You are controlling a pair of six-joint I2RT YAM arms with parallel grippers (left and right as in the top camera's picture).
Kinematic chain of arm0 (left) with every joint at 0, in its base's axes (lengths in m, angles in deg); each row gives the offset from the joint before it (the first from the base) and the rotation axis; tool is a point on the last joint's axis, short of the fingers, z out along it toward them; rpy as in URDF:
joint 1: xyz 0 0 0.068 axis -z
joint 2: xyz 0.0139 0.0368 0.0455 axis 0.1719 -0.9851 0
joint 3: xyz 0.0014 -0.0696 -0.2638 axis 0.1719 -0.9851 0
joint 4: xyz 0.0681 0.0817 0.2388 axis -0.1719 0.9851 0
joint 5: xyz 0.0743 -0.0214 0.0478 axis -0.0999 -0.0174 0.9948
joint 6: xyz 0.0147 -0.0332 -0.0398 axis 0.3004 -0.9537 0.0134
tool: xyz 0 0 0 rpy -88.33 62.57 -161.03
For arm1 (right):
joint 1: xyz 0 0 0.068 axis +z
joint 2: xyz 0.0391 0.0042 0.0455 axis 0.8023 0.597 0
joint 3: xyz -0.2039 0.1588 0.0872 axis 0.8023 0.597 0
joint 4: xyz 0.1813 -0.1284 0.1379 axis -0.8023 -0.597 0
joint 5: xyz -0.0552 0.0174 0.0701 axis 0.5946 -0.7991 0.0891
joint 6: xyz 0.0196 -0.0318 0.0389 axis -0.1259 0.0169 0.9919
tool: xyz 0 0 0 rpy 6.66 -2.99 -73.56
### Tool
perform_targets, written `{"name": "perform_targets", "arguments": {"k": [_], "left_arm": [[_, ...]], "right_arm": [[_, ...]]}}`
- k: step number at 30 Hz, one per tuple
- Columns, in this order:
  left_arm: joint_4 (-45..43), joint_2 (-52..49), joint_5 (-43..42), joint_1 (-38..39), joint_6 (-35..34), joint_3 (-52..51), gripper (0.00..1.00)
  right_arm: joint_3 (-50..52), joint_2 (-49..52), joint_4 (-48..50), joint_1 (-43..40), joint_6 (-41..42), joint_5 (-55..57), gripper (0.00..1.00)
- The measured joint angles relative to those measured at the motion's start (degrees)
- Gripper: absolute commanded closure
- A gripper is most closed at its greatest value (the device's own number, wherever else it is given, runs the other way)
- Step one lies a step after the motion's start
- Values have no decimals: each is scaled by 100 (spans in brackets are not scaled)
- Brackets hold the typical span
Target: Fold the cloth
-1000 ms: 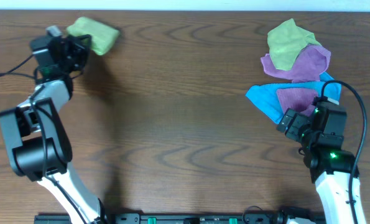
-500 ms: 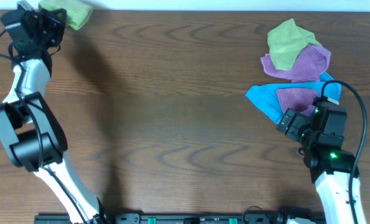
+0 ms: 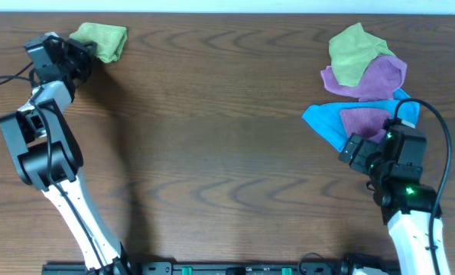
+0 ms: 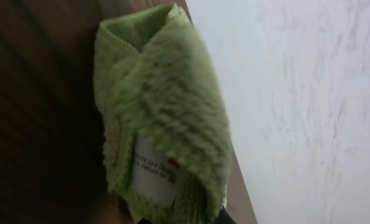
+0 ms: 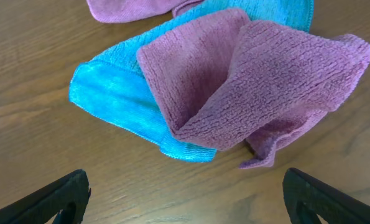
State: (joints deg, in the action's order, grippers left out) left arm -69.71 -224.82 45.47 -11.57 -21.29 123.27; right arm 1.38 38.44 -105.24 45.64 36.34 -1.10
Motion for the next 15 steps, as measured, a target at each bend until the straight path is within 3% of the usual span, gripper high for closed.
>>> {"name": "perform_targets", "arguments": {"k": [15], "left_arm": [[804,-9,2,-109,72,0,94]], "right_arm": [[0,0,0,0,2,-105,1]]}}
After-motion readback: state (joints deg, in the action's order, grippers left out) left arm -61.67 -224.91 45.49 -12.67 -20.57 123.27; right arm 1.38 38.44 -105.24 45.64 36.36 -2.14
